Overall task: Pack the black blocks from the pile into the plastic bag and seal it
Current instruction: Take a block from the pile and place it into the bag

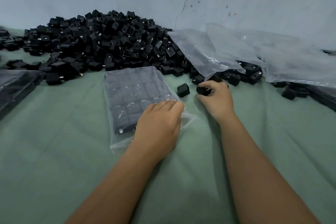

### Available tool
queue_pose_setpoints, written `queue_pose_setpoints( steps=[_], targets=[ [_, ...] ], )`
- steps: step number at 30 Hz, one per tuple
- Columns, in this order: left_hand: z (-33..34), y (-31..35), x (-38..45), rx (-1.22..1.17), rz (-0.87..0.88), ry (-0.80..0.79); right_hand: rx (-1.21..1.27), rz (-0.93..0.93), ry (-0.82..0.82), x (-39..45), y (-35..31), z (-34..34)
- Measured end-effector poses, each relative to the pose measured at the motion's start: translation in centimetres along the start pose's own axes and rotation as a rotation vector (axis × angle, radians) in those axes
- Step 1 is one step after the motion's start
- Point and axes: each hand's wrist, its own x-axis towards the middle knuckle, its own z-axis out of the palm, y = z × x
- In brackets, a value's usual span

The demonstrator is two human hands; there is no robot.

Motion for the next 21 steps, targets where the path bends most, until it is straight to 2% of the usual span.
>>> queue_pose_setpoints(
  steps=[4,10,15,18,21],
  targets=[
    [0.0,-0.1,-0.4,0.011,0.008,-0.020,0.116,0.063,0.032,-2.3,-0.5,-0.1],
    [-1.2,-0.9,-1.0,0.014,-0.012,-0.026,0.270,0.056,0.117,-6.0,-2.8,-0.7],
    [-3.0,-3.3,-3.1,0.040,-0.059,-0.014,0.259,-0.096,0.136,-9.4,-5.5,-0.1],
    [-3.6,-4.4,-4.1,-0.107,-0.119,0.061,0.217,-0.245,0.064,-11.5,-7.2,0.7],
    [-3.6,-4.0,-3.7,-0.367,-0.318,0.240,0.135,-0.327,-0.055,-13.3,-8.6,1.6]
  ],
)
